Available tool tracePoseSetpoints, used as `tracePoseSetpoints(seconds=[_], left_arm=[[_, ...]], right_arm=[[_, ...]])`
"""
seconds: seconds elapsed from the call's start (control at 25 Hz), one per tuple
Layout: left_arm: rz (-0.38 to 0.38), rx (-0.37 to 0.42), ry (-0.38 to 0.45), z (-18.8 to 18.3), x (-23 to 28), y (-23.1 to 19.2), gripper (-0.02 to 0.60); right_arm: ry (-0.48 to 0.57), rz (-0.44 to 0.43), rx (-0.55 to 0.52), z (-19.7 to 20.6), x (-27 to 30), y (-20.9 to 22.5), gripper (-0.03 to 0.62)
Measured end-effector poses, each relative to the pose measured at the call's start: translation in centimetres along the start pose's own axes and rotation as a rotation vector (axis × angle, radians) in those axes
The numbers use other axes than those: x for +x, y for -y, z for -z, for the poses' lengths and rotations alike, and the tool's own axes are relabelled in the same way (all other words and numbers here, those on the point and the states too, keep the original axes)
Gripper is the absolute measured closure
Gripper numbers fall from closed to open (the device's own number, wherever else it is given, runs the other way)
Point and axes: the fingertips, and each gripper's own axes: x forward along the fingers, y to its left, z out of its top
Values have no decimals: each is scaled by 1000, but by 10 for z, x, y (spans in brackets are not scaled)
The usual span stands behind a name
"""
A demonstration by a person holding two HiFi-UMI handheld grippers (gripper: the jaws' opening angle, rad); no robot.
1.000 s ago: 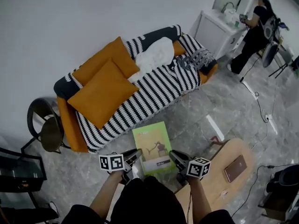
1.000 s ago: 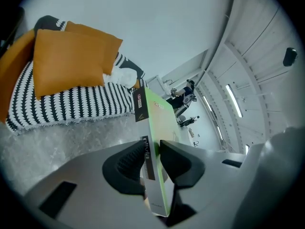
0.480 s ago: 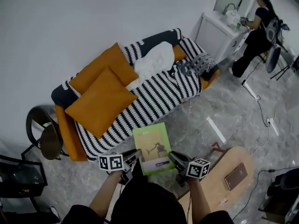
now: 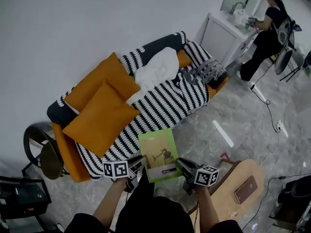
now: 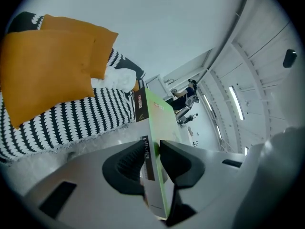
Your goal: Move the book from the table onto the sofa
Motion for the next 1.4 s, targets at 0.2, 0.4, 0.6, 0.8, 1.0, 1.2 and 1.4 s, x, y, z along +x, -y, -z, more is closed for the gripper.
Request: tracePoseSetpoints(seconds=[0.2, 0.4, 0.6, 0.8, 1.0, 1.2, 1.4], left_arm=[[13, 10, -16, -53, 21, -10, 471], [28, 8, -39, -96, 44, -25, 471], [41, -5, -39, -131, 62, -32, 471], [29, -24, -13, -161, 78, -38, 472], [0, -51, 37, -185, 101, -44, 472], [-52, -116, 115, -198, 123, -45, 472], [-97, -178, 176, -208, 153, -49, 472]], right_arm=[[9, 20, 14, -38, 34, 13, 524], [8, 40, 13, -75, 67, 30, 523], [4, 51, 11, -107, 91, 43, 524], [-21, 42, 23, -135, 112, 58, 524], [-83, -2, 4, -167, 133, 81, 523], [-169, -61, -10, -197, 147, 103, 523], [-241, -112, -22, -225, 163, 135, 524]])
